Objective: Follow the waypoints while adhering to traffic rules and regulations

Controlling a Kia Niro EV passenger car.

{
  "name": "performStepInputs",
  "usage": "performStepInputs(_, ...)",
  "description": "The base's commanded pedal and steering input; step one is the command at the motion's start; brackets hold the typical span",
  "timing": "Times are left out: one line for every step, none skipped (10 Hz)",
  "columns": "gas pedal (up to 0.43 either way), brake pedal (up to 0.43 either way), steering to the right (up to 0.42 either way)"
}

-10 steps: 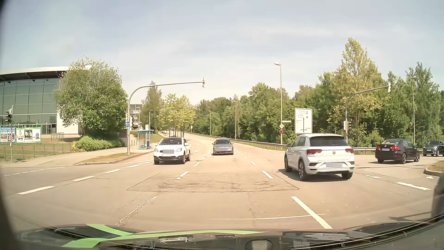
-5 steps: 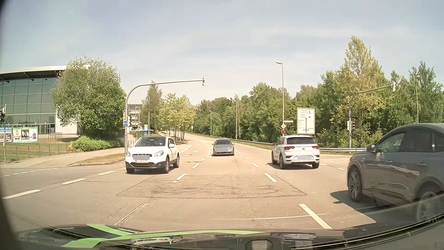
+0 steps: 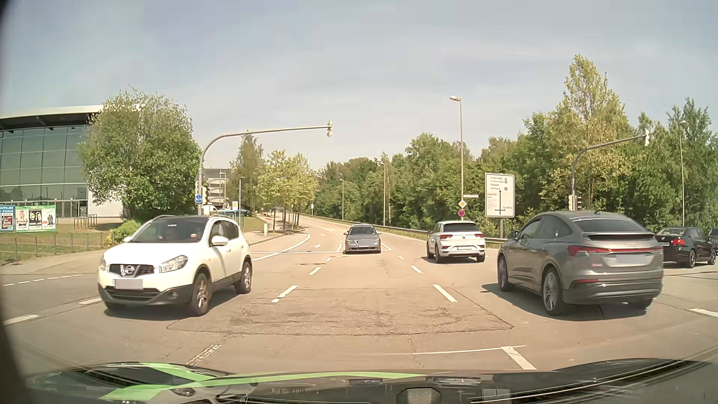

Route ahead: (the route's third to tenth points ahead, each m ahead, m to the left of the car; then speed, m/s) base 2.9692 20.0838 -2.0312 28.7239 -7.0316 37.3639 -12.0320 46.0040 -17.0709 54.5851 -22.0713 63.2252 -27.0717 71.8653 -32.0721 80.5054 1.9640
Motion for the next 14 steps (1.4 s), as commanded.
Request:
performStepInputs(0.079, 0.0, -0.035)
performStepInputs(0.079, 0.0, -0.042)
performStepInputs(0.079, 0.0, -0.049)
performStepInputs(0.079, 0.0, -0.056)
performStepInputs(0.079, 0.0, -0.067)
performStepInputs(0.079, 0.0, -0.089)
performStepInputs(0.079, 0.0, -0.104)
performStepInputs(0.067, 0.0, -0.118)
performStepInputs(0.067, 0.0, -0.144)
performStepInputs(0.067, 0.0, -0.166)
performStepInputs(0.079, 0.0, -0.219)
performStepInputs(0.079, 0.0, -0.267)
performStepInputs(0.079, 0.0, -0.311)
performStepInputs(0.079, 0.0, -0.355)
